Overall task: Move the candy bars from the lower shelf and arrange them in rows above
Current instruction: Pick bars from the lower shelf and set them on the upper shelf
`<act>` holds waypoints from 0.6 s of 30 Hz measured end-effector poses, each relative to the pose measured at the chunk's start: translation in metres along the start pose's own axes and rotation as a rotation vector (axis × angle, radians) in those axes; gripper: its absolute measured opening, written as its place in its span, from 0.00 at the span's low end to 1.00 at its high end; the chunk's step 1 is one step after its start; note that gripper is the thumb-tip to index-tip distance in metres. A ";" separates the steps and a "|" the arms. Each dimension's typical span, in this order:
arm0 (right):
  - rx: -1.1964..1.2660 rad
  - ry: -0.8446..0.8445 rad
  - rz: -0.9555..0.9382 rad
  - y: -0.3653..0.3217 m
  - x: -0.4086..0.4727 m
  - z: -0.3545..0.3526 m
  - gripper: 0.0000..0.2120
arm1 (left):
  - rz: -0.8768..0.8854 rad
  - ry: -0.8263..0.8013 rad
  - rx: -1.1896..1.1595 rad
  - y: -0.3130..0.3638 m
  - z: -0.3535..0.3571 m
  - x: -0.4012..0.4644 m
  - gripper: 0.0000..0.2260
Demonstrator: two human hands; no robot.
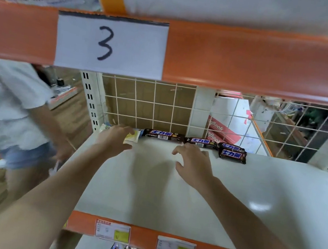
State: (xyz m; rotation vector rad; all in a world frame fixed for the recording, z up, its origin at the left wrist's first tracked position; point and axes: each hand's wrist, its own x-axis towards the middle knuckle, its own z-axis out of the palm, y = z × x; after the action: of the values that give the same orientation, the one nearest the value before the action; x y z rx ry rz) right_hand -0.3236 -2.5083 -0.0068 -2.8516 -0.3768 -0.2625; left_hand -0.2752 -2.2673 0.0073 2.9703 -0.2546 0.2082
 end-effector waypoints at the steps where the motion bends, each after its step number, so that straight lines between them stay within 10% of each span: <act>1: -0.001 -0.011 0.012 0.001 -0.006 -0.003 0.16 | 0.006 -0.001 -0.019 0.005 0.000 -0.004 0.22; 18: -0.075 -0.028 0.214 0.032 -0.155 -0.069 0.19 | 0.196 -0.044 -0.131 0.119 -0.018 -0.116 0.18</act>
State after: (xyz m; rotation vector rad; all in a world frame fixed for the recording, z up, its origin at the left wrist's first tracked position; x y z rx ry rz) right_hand -0.4724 -2.5926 0.0197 -2.9406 -0.0663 -0.1999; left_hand -0.4122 -2.3617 0.0242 2.8212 -0.5441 0.1424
